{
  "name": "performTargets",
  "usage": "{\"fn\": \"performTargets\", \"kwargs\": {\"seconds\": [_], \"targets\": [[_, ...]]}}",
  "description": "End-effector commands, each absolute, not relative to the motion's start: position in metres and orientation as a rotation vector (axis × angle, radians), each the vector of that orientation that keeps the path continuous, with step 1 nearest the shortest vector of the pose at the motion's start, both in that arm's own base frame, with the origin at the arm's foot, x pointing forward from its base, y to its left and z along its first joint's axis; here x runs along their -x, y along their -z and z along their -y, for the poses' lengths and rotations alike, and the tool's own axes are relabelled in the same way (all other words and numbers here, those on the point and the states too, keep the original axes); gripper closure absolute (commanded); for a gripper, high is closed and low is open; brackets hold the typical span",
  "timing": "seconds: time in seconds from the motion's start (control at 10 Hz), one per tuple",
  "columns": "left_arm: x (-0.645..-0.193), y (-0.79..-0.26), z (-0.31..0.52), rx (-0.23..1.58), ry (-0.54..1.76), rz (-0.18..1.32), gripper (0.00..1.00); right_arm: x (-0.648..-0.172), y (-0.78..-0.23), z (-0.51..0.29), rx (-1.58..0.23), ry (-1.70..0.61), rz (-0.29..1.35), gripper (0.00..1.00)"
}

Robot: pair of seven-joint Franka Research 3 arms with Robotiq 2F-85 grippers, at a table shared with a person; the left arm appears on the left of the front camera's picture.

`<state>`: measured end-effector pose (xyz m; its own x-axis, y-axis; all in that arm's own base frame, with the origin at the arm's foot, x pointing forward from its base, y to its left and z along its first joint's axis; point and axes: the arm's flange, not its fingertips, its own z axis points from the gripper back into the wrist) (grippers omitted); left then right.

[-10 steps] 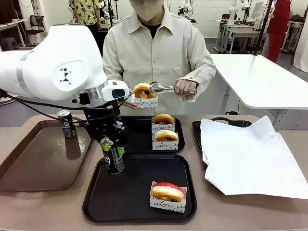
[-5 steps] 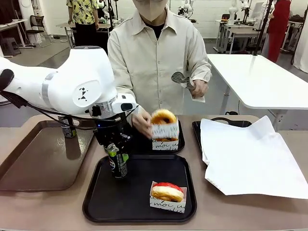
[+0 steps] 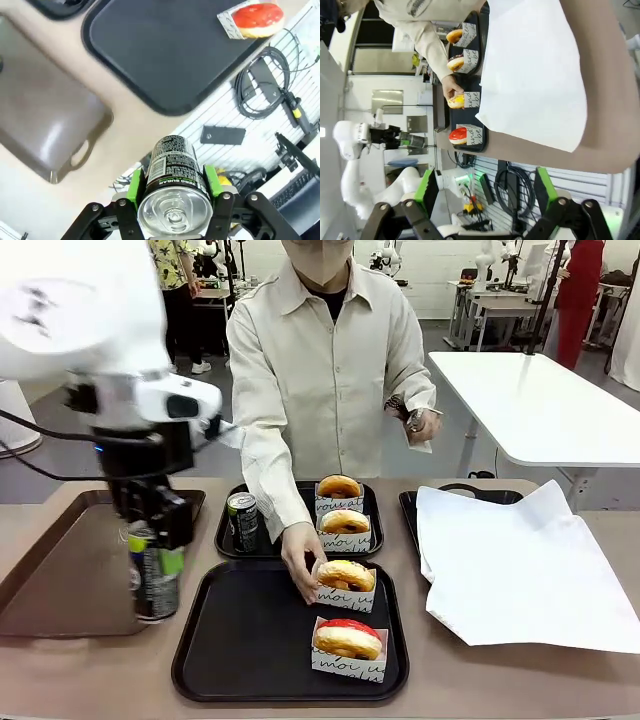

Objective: Set up donuts and drinks on trays.
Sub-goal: Pick up one Pepsi coke from the Handle tray and place it on the Flat Tray without a Pepsi coke.

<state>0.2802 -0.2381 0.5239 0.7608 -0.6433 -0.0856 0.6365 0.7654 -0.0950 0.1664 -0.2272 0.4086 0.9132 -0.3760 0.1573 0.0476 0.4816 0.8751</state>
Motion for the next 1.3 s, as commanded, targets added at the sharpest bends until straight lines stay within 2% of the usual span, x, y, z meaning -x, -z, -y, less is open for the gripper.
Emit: {"fn": "performTargets", "kwargs": {"seconds": [0.0, 0.1, 0.3, 0.4, 0.5, 0.9, 1.2], "targets": [[-0.302, -0.508, 0.234, 0.097, 0.685, -0.105, 0.42, -0.168, -0.408, 0.227, -1.055, 0.247, 0.368, 0.00], [-0.293, -0.504, 0.233, 0.111, 0.660, -0.063, 0.42, -0.168, -0.408, 0.227, -1.055, 0.247, 0.368, 0.00], [-0.305, -0.508, 0.236, 0.109, 0.652, -0.040, 0.42, -0.168, -0.408, 0.227, -1.055, 0.247, 0.368, 0.00], [-0.304, -0.498, 0.243, 0.107, 0.621, 0.057, 0.42, -0.168, -0.408, 0.227, -1.055, 0.247, 0.368, 0.00], [-0.316, -0.480, 0.259, 0.124, 0.589, 0.090, 0.42, -0.168, -0.408, 0.227, -1.055, 0.247, 0.368, 0.00], [-0.341, -0.408, 0.292, 0.088, 0.594, 0.157, 0.42, -0.168, -0.408, 0.227, -1.055, 0.247, 0.368, 0.00], [-0.344, -0.387, 0.295, 0.100, 0.596, 0.209, 0.42, -0.168, -0.408, 0.227, -1.055, 0.247, 0.368, 0.00]]}}
